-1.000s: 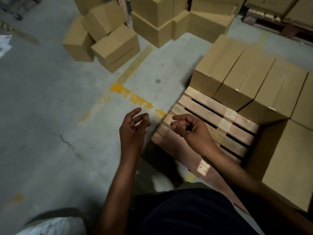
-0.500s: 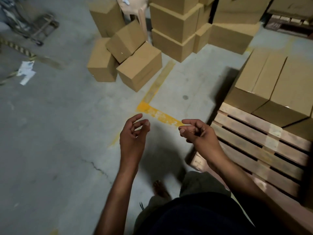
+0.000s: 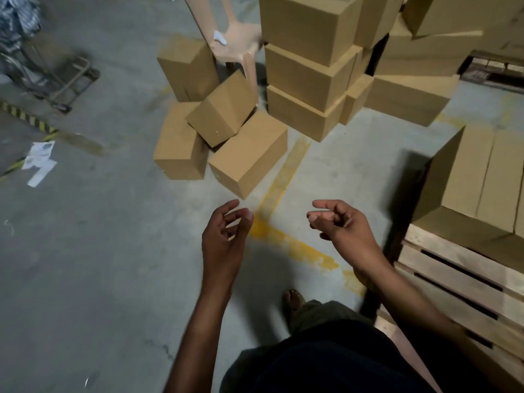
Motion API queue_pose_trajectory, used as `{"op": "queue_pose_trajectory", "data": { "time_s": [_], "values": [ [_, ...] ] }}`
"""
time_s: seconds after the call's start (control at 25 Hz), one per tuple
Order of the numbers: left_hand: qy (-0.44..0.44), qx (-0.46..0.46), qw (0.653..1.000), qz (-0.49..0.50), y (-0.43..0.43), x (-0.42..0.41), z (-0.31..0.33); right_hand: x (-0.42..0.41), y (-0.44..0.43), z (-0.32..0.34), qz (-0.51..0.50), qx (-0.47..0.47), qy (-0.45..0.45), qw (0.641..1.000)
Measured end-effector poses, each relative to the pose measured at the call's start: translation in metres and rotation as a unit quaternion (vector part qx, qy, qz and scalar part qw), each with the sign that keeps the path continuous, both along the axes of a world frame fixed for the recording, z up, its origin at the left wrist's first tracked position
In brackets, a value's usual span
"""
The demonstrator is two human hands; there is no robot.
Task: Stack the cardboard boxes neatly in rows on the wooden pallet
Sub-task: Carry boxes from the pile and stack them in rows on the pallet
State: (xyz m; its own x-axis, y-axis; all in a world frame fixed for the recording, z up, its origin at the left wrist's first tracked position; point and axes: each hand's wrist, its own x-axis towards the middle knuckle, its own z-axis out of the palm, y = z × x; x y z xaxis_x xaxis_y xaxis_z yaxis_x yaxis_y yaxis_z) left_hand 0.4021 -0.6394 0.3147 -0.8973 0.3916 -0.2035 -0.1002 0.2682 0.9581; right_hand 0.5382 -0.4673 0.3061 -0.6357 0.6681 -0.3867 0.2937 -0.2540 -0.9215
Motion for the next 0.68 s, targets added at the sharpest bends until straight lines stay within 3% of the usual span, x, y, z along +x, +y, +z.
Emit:
{"op": "queue_pose_trajectory", "data": {
  "time_s": [0.28, 0.68],
  "values": [
    [-0.015, 0.002, 0.999, 0.038, 0.025, -0.175, 0.003, -0.197, 0.040, 0.024, 0.074, 0.020, 0.001, 0.997],
    [-0.021, -0.004, 1.000, -0.015, 0.014, -0.482, -0.019, -0.477, 0.018, 0.001, -0.018, 0.000, -0.015, 1.000]
  ]
}}
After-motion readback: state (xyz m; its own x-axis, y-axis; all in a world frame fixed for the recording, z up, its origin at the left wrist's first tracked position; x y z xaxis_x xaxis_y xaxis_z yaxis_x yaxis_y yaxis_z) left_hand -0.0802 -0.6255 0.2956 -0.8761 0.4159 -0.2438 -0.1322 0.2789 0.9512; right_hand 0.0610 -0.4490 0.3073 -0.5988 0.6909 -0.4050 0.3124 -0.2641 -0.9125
